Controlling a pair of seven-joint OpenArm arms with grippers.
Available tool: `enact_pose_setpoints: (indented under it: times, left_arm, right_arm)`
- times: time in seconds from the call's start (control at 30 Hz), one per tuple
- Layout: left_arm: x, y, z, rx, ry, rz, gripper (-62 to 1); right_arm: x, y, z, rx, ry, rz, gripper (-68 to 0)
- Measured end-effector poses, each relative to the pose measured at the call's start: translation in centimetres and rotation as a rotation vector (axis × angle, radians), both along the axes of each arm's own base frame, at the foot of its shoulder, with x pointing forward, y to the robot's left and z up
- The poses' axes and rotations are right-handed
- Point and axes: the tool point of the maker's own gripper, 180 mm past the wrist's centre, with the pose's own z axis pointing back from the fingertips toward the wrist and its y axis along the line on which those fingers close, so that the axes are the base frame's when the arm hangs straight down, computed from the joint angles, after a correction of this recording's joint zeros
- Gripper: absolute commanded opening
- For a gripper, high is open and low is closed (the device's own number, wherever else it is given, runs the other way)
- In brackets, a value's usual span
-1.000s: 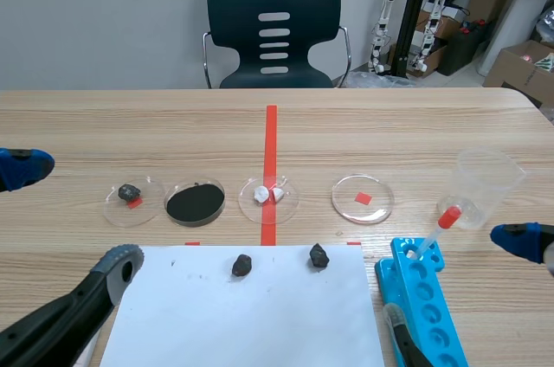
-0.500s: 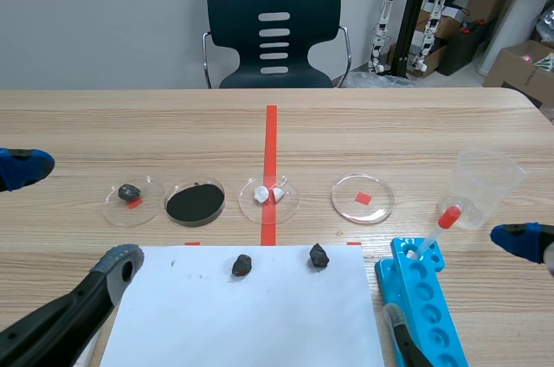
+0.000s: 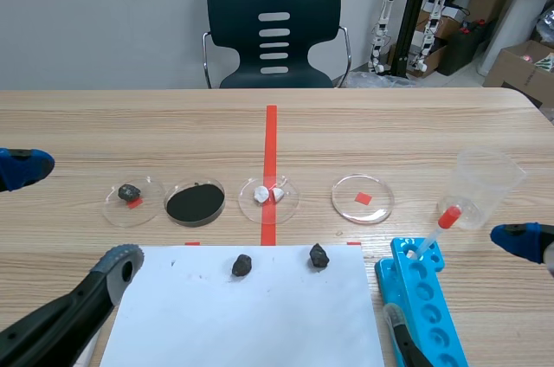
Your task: Return to the home posture
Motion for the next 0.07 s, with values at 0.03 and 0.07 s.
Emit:
enact_pose_setpoints:
  times: [0.03, 0.07]
  left_arm:
    - [0.00, 0.00, 0.00, 0.000, 0.000, 0.000, 1.4]
    - [0.00, 0.00, 0.00, 0.000, 0.000, 0.000, 1.4]
  right_arm:
    - [0.00, 0.00, 0.00, 0.000, 0.000, 0.000, 0.4]
    - [0.00, 0.00, 0.00, 0.000, 0.000, 0.000, 0.4]
